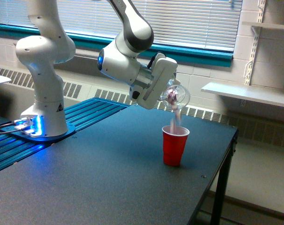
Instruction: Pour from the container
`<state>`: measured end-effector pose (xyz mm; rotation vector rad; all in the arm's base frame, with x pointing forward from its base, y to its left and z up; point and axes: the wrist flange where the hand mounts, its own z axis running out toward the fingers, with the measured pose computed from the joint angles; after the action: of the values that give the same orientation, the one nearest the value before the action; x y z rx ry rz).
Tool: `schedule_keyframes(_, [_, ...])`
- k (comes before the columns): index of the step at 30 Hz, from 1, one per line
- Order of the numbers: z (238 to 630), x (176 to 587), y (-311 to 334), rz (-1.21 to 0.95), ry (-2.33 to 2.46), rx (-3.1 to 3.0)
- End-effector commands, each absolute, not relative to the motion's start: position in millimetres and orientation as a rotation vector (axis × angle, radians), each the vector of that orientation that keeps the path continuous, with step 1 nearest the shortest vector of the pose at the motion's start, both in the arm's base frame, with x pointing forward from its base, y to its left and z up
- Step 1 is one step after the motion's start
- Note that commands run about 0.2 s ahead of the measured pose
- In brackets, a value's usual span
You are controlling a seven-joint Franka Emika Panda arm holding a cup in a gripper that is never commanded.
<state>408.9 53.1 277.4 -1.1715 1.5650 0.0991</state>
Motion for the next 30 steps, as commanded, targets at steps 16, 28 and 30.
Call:
schedule_keyframes(16, [282.0,421.4,63.8,0.149,1.549,-1.117])
schedule_keyframes(28, [287.5,426.2,57.5,0.142,1.565,-1.049])
schedule_keyframes(30, [288.5,427.0,54.7,0.141,1.566,-1.035])
